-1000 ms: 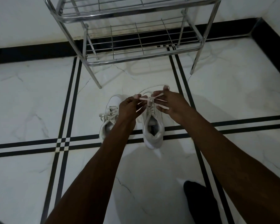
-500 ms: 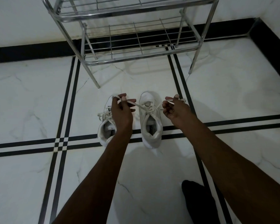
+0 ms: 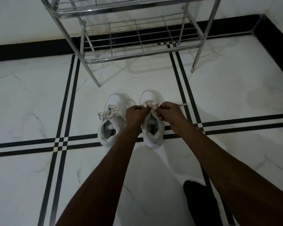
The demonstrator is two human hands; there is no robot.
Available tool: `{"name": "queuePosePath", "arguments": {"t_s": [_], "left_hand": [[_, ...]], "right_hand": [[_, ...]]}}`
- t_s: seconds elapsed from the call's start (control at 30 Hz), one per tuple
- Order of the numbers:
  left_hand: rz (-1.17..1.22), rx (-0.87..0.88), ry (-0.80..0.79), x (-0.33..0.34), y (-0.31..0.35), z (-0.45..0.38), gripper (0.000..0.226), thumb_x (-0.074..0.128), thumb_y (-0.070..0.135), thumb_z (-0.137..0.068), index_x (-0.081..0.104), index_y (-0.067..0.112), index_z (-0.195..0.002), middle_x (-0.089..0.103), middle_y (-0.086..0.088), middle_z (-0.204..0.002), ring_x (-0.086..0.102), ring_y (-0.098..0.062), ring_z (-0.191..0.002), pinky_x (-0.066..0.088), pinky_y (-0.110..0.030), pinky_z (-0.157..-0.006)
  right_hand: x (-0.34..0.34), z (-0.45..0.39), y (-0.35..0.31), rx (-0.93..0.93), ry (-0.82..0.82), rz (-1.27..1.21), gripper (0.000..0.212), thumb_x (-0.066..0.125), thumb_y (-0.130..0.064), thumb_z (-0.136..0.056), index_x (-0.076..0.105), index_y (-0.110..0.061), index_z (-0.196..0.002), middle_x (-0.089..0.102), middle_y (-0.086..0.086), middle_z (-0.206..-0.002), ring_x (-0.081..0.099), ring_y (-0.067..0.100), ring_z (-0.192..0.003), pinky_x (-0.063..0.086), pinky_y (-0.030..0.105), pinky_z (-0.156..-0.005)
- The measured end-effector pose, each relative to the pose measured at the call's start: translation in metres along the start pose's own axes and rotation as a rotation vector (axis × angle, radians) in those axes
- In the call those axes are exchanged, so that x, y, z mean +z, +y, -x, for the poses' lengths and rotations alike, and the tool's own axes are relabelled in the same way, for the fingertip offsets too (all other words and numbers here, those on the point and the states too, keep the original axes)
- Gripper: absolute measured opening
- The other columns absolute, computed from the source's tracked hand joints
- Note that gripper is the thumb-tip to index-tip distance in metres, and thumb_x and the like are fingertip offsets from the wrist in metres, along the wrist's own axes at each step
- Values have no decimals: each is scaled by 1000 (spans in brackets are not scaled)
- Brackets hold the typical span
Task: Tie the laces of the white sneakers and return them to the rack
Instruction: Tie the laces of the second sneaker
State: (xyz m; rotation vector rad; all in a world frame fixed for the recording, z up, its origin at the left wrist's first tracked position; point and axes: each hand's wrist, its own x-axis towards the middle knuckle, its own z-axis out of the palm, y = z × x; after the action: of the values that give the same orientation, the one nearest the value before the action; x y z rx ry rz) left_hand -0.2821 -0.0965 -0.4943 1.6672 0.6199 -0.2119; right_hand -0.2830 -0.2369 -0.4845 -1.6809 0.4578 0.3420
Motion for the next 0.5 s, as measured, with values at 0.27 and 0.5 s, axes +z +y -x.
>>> {"name": "queuePosePath", "arguments": {"t_s": [0.27, 0.5], "left_hand": [[-204, 105, 147, -1, -5, 6, 27, 62, 28, -99, 64, 1, -96, 70, -13, -93, 68, -34, -95, 55, -40, -85], [-81, 91, 253, 5, -18, 12, 3, 58, 6, -92, 57, 8, -90, 70, -13, -91, 69, -33, -87, 59, -45, -82]], "right_hand": [[1, -5, 11, -10, 145, -11, 17, 72, -11, -88, 66, 2, -98, 73, 19, -93, 75, 29, -78, 62, 50, -80], [4, -3, 19, 90, 226, -207, 19, 68, -3, -90, 65, -9, -72, 67, 9, -68, 66, 15, -54, 63, 38, -73]]}}
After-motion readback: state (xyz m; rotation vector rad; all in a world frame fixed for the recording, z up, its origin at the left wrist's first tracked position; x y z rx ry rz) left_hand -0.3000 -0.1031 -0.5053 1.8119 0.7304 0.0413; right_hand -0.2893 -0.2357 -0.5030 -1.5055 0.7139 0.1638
